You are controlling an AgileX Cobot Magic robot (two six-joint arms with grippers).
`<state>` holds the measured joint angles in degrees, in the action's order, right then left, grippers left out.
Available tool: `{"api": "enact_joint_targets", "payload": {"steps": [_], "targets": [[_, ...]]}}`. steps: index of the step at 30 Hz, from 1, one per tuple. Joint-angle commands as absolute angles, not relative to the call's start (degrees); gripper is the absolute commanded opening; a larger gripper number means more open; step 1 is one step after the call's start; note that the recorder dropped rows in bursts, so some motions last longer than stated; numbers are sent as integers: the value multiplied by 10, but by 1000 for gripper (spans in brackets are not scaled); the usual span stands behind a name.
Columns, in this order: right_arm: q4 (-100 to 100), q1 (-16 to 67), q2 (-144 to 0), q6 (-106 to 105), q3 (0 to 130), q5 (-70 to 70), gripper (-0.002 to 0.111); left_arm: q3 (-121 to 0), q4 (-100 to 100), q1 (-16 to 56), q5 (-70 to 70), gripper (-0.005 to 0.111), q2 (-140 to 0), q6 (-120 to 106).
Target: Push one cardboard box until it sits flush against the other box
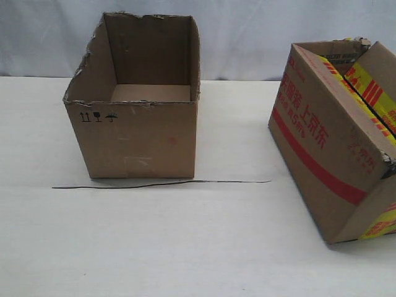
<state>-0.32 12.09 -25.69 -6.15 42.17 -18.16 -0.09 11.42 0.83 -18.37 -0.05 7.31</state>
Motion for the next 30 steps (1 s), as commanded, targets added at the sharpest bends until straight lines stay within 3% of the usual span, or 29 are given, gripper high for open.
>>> {"api": "enact_joint_targets", "payload": {"steps": [1,12,24,30], "targets": [[-4,122,-300,-61,423,-242,0,0,109,12,-177,0,0,76],[-4,122,-426,-61,446,-346,0,0,109,12,-177,0,0,76],[-130,122,-556,64,571,-490,0,0,109,12,-177,0,0,76],[-211,118,-570,106,597,-516,20,0,109,12,-177,0,0,76]]}}
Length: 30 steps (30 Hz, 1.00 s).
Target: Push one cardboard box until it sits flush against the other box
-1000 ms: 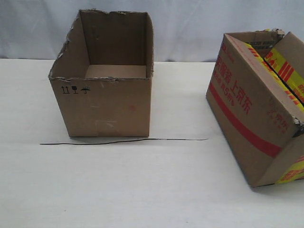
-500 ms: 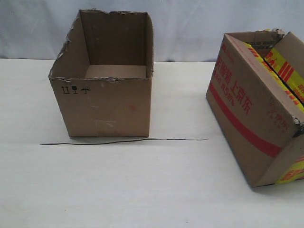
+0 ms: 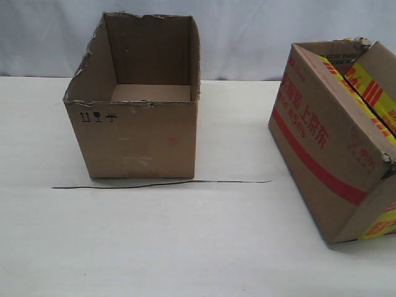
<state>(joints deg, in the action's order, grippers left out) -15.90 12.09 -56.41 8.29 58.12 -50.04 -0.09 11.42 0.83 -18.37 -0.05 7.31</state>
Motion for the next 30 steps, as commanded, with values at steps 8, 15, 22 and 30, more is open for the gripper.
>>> {"api": "enact_joint_targets", "payload": {"steps": [8,15,22,30], "targets": [[-232,64,-573,112,599,-525,64,0,109,12,-177,0,0,76],[-227,1,-586,102,599,-528,73,0,109,12,-177,0,0,76],[-139,-52,-630,46,598,-533,73,0,109,12,-177,0,0,76],[-59,-98,-671,-4,598,-529,73,0,109,12,-177,0,0,76]]}}
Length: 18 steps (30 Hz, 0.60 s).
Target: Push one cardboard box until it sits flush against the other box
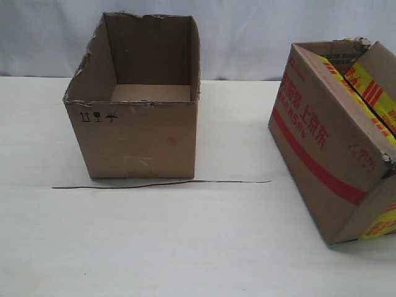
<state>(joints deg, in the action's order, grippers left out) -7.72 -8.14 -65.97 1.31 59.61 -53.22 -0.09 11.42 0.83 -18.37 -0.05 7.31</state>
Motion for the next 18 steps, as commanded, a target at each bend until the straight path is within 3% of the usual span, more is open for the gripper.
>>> {"api": "enact_joint_targets", "payload": {"steps": [1,18], "targets": [[-59,-103,-674,-4,598,-527,73,0,109,12,-177,0,0,76],[-10,-122,-773,-43,598,-472,73,0,109,12,-177,0,0,76]]}}
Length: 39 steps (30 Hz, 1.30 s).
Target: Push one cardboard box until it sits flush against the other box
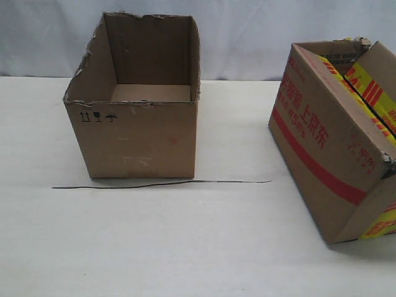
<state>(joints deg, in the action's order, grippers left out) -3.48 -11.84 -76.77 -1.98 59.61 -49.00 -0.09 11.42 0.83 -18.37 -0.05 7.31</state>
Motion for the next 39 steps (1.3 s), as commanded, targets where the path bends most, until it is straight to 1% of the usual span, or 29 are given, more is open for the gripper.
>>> {"api": "enact_joint_targets", "payload": {"steps": [1,7,10,13,14,18,19,20,21,27,30,34,39], "targets": [[0,-122,-773,-54,598,-467,73,0,109,12,-177,0,0,76],[22,-124,-769,-82,599,-440,72,0,109,12,-177,0,0,76],[38,-143,-765,-87,599,-423,66,0,109,12,-177,0,0,76],[79,-180,-765,-108,599,-411,55,0,109,12,-177,0,0,76],[120,-204,-765,-134,599,-401,45,0,109,12,-177,0,0,76],[235,-248,-771,-218,599,-393,20,0,109,12,-177,0,0,76],[264,-261,-781,-241,599,-397,7,0,109,12,-177,0,0,76],[264,-263,-788,-246,599,-399,2,0,109,12,-177,0,0,76],[264,-265,-805,-249,599,-404,0,0,109,12,-177,0,0,76],[276,-265,-890,-266,599,-428,0,0,109,12,-177,0,0,76],[391,-265,-917,-362,599,-473,0,0,109,12,-177,0,0,76],[474,-265,-925,-412,599,-503,0,0,109,12,-177,0,0,76],[495,-265,-936,-423,598,-512,0,0,109,12,-177,0,0,76]]}}
